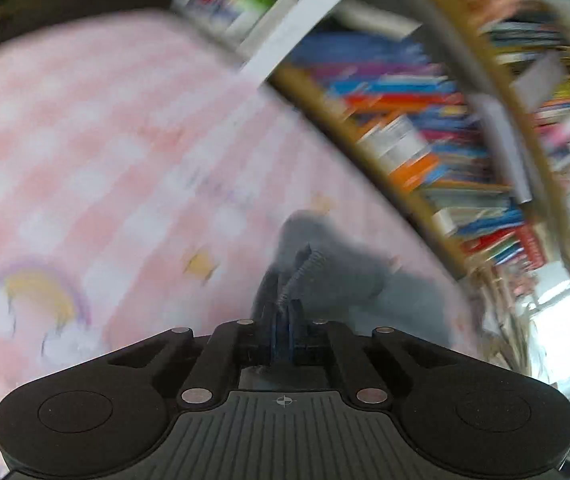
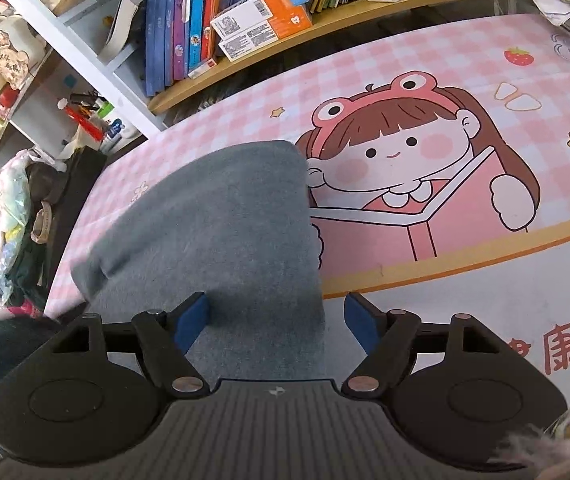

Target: Fold clothes

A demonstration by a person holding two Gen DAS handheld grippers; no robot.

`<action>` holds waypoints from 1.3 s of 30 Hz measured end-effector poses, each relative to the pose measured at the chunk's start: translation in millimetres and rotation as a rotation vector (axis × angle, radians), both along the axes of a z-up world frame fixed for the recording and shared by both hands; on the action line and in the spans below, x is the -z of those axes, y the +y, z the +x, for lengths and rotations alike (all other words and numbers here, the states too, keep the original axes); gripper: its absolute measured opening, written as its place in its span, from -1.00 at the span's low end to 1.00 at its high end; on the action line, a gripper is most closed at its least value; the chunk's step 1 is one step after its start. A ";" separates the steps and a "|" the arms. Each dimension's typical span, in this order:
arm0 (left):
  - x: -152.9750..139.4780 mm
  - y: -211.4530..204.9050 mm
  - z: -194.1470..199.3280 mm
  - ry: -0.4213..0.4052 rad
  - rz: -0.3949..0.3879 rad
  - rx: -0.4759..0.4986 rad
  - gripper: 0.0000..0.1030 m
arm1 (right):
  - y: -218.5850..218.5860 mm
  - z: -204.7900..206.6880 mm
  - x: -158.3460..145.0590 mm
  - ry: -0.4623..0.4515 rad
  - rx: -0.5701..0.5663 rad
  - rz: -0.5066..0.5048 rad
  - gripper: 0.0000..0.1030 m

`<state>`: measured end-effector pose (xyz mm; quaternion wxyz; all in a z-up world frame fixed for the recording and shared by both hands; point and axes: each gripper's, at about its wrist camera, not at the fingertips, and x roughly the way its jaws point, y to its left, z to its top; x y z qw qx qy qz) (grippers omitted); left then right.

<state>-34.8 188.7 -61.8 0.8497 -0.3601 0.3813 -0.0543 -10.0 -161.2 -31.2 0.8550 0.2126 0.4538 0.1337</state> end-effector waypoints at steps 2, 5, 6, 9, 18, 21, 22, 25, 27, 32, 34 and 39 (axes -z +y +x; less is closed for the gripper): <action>-5.1 -0.9 -0.2 -0.026 0.013 0.006 -0.81 | -0.9 0.2 0.1 0.001 0.005 0.000 0.42; -14.8 -3.7 -2.7 -0.076 0.042 -0.012 -0.68 | -2.1 0.3 0.6 0.005 0.011 0.002 0.42; -18.0 -2.9 -3.1 -0.093 0.037 -0.022 -0.58 | -2.1 0.1 0.4 0.004 0.012 0.003 0.42; -22.2 1.7 -7.7 -0.139 0.027 -0.078 0.16 | -2.4 -0.7 -0.3 -0.002 0.011 0.004 0.42; -8.8 -2.8 -0.5 -0.065 -0.005 -0.033 0.17 | -1.7 -0.4 1.1 0.013 0.012 0.011 0.44; -7.6 -8.1 0.1 -0.076 -0.019 0.053 -0.61 | 0.2 -0.3 1.8 0.018 0.003 0.015 0.44; -12.3 -8.5 -2.8 -0.106 -0.009 0.061 -0.82 | 0.8 -0.2 1.7 0.018 0.000 0.013 0.44; -30.3 -1.0 -16.3 -0.242 -0.046 0.041 -0.93 | 1.0 -0.1 0.3 0.009 0.000 0.015 0.44; -31.8 0.6 -19.4 -0.231 -0.042 0.024 -0.93 | 0.8 0.1 -0.4 0.005 0.002 0.017 0.46; -3.3 5.5 -10.6 -0.026 -0.020 -0.013 -0.72 | 0.1 2.9 0.9 0.015 0.011 0.015 0.46; 1.4 12.7 -10.4 -0.014 -0.059 -0.050 -0.64 | 0.8 3.7 1.5 0.019 0.011 0.015 0.45; -13.6 24.1 -18.1 -0.151 -0.106 -0.107 0.40 | 1.5 4.4 1.7 0.018 0.013 0.014 0.46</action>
